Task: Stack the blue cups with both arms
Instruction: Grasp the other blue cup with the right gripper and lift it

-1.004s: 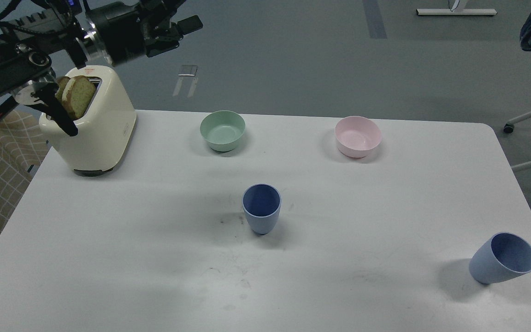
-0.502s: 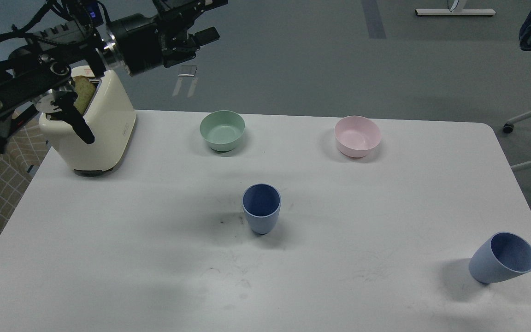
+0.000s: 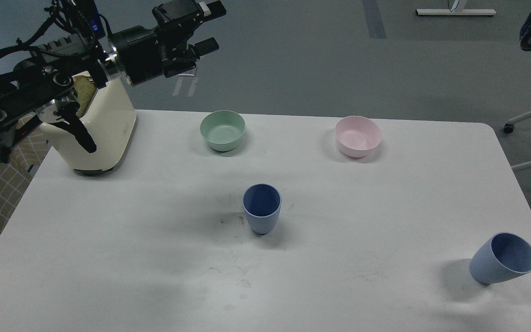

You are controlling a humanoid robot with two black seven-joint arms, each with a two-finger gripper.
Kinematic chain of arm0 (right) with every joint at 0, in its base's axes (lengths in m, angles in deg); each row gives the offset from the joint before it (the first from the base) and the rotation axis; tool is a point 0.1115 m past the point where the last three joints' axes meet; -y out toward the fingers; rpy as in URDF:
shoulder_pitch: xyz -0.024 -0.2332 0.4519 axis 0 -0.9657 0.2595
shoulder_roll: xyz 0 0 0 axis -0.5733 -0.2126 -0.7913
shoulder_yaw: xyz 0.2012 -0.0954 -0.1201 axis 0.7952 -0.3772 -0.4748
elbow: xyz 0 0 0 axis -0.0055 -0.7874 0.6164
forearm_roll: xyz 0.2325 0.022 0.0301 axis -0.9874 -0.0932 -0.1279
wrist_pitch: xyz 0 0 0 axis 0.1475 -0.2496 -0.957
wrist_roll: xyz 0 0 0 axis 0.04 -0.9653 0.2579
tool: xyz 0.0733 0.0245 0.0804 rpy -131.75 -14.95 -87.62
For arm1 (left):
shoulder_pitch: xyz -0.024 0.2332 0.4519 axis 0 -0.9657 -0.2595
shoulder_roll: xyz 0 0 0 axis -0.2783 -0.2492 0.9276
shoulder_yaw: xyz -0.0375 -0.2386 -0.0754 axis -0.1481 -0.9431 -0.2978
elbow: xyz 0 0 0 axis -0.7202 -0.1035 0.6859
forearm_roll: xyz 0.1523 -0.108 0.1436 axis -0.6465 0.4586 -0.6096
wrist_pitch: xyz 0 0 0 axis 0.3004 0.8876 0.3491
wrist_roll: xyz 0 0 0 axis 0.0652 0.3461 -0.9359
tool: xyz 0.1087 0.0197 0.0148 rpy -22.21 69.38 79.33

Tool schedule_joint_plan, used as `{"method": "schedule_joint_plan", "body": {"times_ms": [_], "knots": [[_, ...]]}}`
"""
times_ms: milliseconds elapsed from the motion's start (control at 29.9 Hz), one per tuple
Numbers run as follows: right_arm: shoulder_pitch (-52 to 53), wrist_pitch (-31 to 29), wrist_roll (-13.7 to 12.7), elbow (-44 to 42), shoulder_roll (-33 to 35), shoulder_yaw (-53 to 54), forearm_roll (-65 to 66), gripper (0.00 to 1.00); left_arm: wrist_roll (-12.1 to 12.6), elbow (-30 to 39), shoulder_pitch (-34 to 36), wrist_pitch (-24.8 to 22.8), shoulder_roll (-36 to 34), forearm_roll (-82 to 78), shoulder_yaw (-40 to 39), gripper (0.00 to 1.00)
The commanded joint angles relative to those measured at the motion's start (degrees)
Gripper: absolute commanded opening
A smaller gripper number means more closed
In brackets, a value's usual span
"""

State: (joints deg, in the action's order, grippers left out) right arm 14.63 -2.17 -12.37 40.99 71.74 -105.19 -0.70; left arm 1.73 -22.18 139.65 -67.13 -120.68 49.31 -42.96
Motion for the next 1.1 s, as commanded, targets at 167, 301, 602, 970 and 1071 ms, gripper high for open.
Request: {"method": "schedule_joint_plan", "body": {"times_ms": [167,301,602,970,1071], "knots": [[-4.7,1.8,0.0,-3.8,-6.0,0.0,-0.2,0.91,0.0,0.0,-0.4,0.0,-0.1,0.0,0.0,0.96],[-5.9,2.4,0.0,-4.4,-7.6,0.0,-0.3,0.72,0.0,0.0,-0.5,0.0,0.0,0.0,0.0,0.96],[-7.7,3.1,0.0,-5.6,-10.9,0.0,-0.3,0.09,0.0,0.1,-1.2,0.1,-0.1,0.0,-0.1,0.96],[-7.6,4.0,0.0,-5.2,-10.2,1.6,-0.3,0.00,0.0,0.3,-1.3,0.1,-0.5,0.0,-0.2,0.96],[-7.1,3.8,0.0,-4.5,-9.4,5.2,0.1,0.00,0.0,0.3,-1.3,0.0,-0.6,0.0,-0.2,0.96]]}}
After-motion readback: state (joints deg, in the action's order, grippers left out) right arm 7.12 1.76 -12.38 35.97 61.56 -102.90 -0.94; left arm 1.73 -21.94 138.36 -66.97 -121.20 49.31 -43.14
